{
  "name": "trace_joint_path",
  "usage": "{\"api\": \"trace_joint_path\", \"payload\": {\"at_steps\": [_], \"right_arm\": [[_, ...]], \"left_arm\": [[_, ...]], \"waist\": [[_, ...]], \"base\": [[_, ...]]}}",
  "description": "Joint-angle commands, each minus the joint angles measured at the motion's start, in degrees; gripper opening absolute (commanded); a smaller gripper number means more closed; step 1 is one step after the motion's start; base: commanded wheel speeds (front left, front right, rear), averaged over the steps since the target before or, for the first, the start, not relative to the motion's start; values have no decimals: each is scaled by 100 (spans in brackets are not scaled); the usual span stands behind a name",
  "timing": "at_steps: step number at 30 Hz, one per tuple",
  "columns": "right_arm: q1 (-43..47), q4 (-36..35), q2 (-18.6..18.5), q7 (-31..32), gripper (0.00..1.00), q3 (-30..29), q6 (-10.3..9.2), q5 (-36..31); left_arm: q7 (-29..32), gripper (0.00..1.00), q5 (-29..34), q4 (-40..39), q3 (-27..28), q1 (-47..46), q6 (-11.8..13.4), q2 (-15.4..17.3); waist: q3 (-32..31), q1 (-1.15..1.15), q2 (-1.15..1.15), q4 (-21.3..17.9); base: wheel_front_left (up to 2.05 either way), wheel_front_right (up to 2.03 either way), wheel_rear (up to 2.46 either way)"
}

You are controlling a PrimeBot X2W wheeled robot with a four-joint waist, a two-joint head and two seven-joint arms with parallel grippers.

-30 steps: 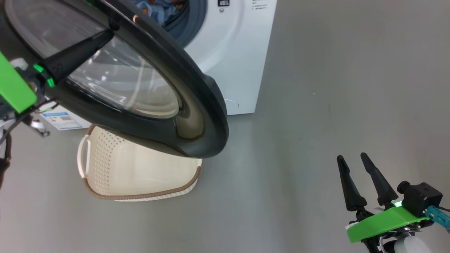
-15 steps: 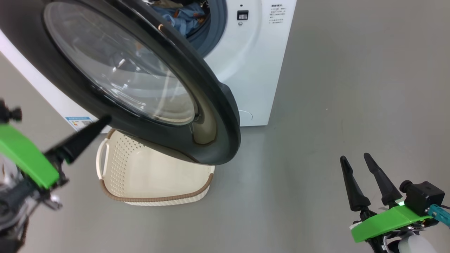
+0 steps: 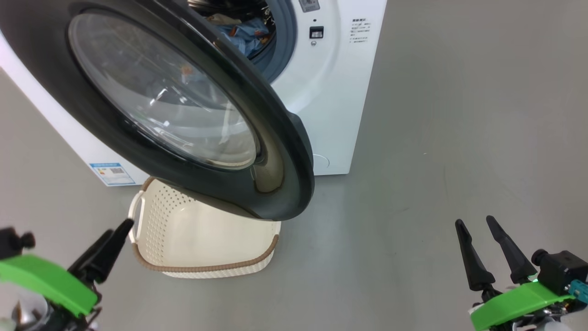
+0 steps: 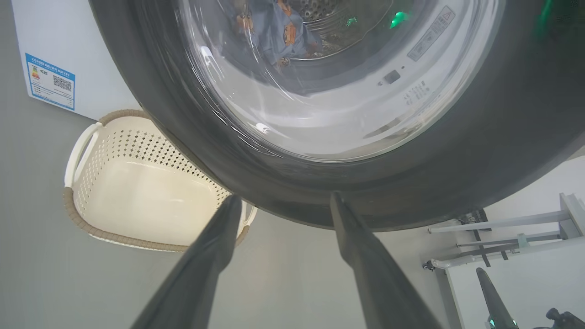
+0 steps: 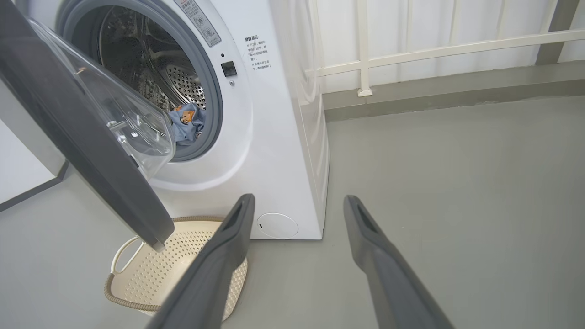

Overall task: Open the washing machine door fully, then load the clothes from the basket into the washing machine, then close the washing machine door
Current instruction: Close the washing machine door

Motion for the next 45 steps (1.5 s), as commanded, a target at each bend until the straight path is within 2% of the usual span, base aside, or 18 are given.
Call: {"api": "trace_joint_path", "payload": {"at_steps": [1, 6, 14, 20, 24, 28, 39, 45], "right_arm": [[102, -103, -97, -44, 100, 94, 9, 13], [155, -79, -130, -44, 100, 54, 9, 12], [165, 0, -144, -44, 100, 30, 9, 17], [149, 36, -147, -44, 100, 5, 9, 22], [126, 28, -146, -44, 100, -35, 9, 21], [75, 39, -161, -44, 100, -47, 9, 34], [-63, 51, -227, -44, 100, -84, 9, 75], [-62, 34, -216, -44, 100, -125, 9, 106]], "left_arm": [[-205, 100, -40, -47, 223, -45, -17, 254], [-822, 100, -84, 29, -48, 230, -17, 270], [-2000, 100, 219, 305, -624, 295, -17, 331], [-2351, 100, 388, 487, -786, 310, -17, 321], [-2399, 100, 927, 650, -424, 292, -17, 171], [-2401, 100, 1752, 685, 116, 410, -17, -194], [-2403, 100, 3888, 379, 992, 782, -17, -974], [-2403, 100, 4574, 211, 1392, 942, -17, -1337]], "waist": [[-13, 0, 0, -35], [-17, 0, 0, -96], [-37, 0, 0, -205], [-57, 0, 0, -276], [-38, 0, 0, -310], [-23, 0, 0, -348], [-89, 0, 0, -387], [-108, 0, 0, -382]], "base": [[0, 0, 0], [0, 0, 0], [0, 0, 0], [0, 0, 0], [0, 0, 0], [0, 0, 0], [0, 0, 0], [0, 0, 0]]}}
